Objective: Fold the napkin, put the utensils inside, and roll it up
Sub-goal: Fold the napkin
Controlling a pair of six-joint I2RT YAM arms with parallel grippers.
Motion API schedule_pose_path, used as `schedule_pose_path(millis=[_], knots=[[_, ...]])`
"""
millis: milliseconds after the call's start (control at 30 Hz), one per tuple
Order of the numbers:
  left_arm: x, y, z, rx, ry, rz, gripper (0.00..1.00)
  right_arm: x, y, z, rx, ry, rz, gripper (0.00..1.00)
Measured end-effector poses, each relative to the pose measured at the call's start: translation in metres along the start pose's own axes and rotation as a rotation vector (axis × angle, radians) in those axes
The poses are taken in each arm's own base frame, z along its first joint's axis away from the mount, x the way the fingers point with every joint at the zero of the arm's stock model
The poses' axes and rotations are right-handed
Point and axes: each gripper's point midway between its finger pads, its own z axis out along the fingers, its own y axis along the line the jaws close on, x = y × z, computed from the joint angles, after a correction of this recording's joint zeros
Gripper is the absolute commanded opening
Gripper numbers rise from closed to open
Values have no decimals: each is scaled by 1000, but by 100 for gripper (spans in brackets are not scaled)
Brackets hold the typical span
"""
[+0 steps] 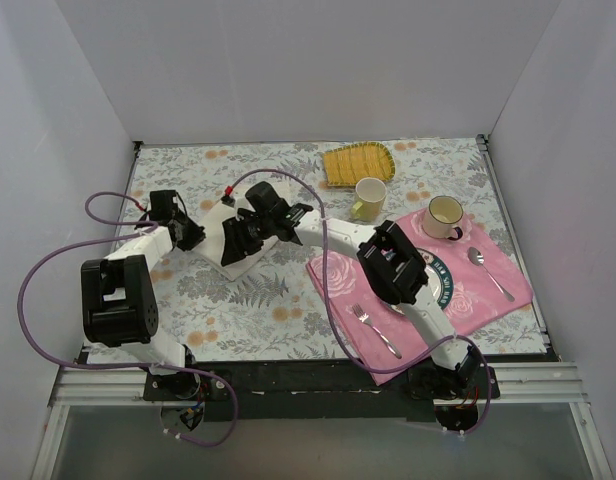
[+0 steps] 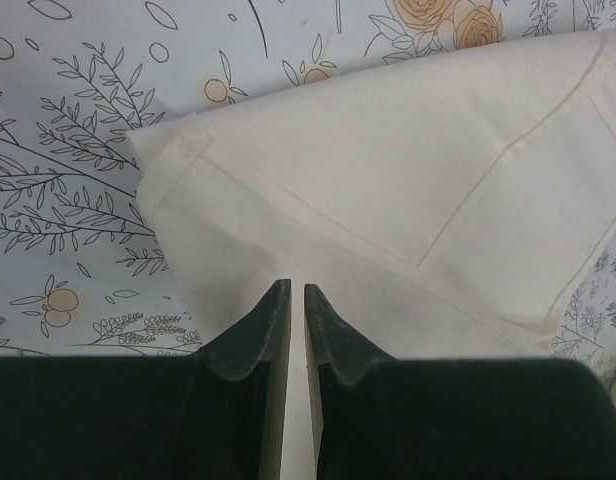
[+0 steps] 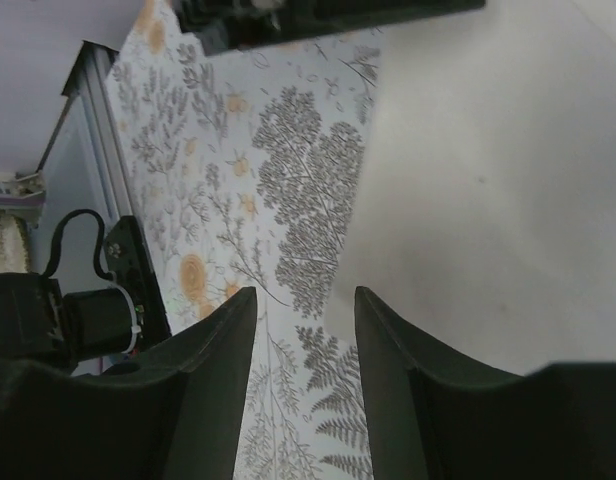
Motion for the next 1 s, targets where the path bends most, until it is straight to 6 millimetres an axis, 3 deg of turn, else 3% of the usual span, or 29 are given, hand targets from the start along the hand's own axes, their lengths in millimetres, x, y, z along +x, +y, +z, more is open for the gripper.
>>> schedule_pose_path(millis=[167, 433, 700, 833, 967, 1000], knots=[[2, 2, 2, -4, 3, 0, 10, -8, 17, 13, -62, -17, -13, 46], [9, 9, 8, -20, 15, 0, 10, 12, -5, 29, -39, 23, 32, 44], [8, 13, 10, -34, 8, 14, 12, 17, -11, 30, -19, 33, 29, 45], [-3, 13, -1, -55, -32, 40, 31, 13, -11, 26, 7, 46, 14, 50], [-36, -10, -40, 0, -150, 36, 72, -9, -4, 17, 37, 20, -60, 65], [-44, -16, -53, 21, -183, 22, 74, -13, -3, 12, 56, 15, -86, 67]])
